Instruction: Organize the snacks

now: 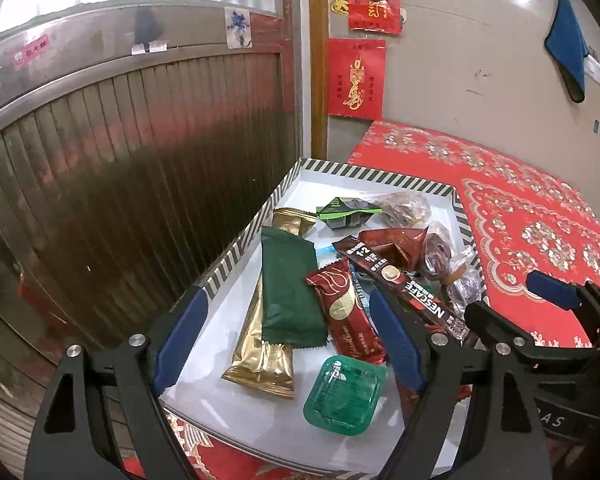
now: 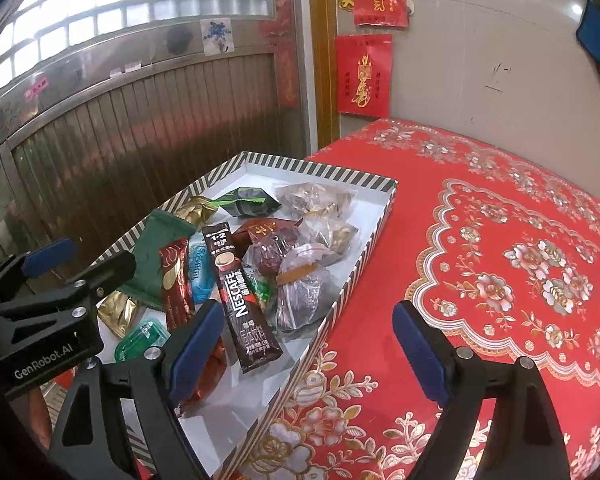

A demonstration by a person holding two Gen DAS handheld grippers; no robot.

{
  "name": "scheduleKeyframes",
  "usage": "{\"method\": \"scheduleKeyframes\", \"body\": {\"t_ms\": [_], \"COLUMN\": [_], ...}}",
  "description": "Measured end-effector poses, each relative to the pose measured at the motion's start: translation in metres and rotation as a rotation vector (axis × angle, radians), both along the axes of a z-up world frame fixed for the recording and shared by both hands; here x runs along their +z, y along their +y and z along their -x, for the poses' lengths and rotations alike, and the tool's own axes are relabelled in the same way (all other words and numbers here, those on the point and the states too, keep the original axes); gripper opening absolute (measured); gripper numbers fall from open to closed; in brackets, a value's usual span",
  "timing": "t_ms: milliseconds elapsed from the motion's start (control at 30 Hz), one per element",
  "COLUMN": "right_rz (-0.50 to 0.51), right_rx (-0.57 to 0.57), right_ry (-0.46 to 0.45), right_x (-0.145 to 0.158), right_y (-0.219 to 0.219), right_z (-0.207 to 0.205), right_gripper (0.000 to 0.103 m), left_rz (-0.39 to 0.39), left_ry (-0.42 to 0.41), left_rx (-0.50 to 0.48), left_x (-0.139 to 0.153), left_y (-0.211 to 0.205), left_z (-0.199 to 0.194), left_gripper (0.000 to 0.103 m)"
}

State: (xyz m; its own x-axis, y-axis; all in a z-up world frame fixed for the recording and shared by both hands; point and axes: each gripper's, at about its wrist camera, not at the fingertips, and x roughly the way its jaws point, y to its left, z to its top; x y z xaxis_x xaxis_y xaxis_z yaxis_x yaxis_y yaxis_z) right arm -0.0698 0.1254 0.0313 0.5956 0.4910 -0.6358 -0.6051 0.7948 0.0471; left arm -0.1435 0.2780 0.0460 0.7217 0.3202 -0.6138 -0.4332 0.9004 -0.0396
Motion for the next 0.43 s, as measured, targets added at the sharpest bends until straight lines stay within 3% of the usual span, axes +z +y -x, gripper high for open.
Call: {"method": "scheduleKeyframes", "body": {"t_ms": [433], "right_rz": [-0.009], "right_rx": [0.004], "right_ry": [0.002], "right_x": [0.0003], "right_y": [-0.0013], "right_z": [0.0002], "right_gripper": [0.088], "left_rz": [-0.018], "left_ry": [-0.034], "left_rx": [-0.004], "left_x": [0.0014], "left_y": [0.0005], "left_z": [0.0034], "left_gripper": [0.084]}}
